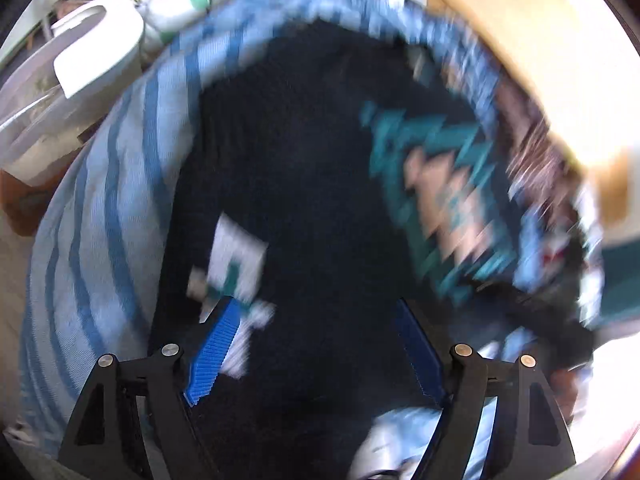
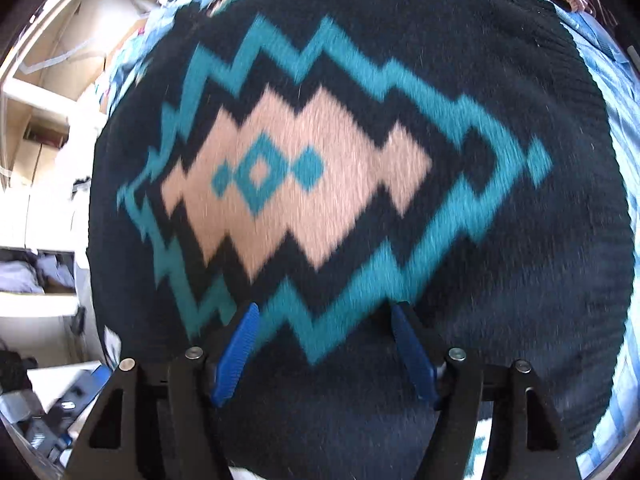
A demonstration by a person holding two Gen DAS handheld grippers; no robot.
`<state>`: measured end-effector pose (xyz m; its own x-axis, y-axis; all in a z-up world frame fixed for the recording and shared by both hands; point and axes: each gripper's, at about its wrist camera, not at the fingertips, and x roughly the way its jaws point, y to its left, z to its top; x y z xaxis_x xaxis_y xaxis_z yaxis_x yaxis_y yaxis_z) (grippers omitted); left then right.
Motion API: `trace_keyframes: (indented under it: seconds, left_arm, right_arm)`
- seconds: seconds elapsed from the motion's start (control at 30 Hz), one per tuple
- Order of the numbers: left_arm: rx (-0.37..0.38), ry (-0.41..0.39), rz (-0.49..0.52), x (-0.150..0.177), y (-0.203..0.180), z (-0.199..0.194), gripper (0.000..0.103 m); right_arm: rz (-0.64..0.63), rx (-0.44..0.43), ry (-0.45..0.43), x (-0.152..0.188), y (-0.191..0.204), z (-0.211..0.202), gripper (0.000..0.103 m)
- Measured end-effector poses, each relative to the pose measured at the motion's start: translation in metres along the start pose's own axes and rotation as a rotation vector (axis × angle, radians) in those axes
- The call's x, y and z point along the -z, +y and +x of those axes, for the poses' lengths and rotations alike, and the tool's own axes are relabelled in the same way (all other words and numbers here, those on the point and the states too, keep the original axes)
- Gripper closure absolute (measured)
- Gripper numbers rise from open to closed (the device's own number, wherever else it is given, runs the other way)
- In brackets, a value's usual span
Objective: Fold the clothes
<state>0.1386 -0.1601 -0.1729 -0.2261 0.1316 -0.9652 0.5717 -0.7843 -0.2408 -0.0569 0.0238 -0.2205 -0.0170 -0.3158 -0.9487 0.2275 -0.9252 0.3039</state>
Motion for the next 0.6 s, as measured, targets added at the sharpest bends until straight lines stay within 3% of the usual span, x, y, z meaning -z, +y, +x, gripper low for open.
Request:
trace_keyframes:
  seconds: [0.07,0.13,0.2,0.3,0.37,0.4,0.43,0.47,0.5,0.6]
  left_arm:
    - [-0.112,-0.007,0.088,0.008,-0.014,0.018,0.016]
    - [-0.202,-0.025,0.145,0.013,-0.027,0.026,0.016]
    - [-0.185,-0.015,0.11,0.009,-0.027,0.019,0.017]
    - [-0.111,-0.019,0.054,0.003,-0.026,0.003,0.023]
    - [0.004,-0.122,0.043,0.0,-0.03,-0.021,0.028]
    - [0.043,-0.178,0.044,-0.001,-0.034,-0.031,0.032]
    - [0.055,-0.219,0.058,-0.002,-0.039,-0.037,0.042]
    - [0.038,-0.236,0.083,-0.003,-0.046,-0.035,0.051]
    - [0.014,-0.247,0.111,-0.005,-0.052,-0.032,0.053]
    - [-0.094,-0.136,0.097,-0.003,-0.044,0.01,0.057]
  right_arm:
    - [-0.069,0.035,-0.038,0.016,0.005,0.004,0.028]
    - [-0.142,0.088,-0.086,0.029,0.015,0.007,0.025]
    - [-0.204,0.149,-0.133,0.039,0.026,0.009,0.025]
    - [-0.162,0.189,-0.139,0.04,0.035,0.001,0.029]
    - [-0.159,0.204,-0.189,0.04,0.041,-0.012,0.053]
    - [-0.17,0.244,-0.227,0.043,0.044,-0.019,0.054]
    - [-0.185,0.304,-0.266,0.046,0.046,-0.024,0.054]
    - [-0.202,0.376,-0.29,0.047,0.047,-0.027,0.054]
    - [-0.204,0.431,-0.301,0.048,0.044,-0.029,0.054]
    - [-0.068,0.45,-0.226,0.05,0.007,-0.03,0.054]
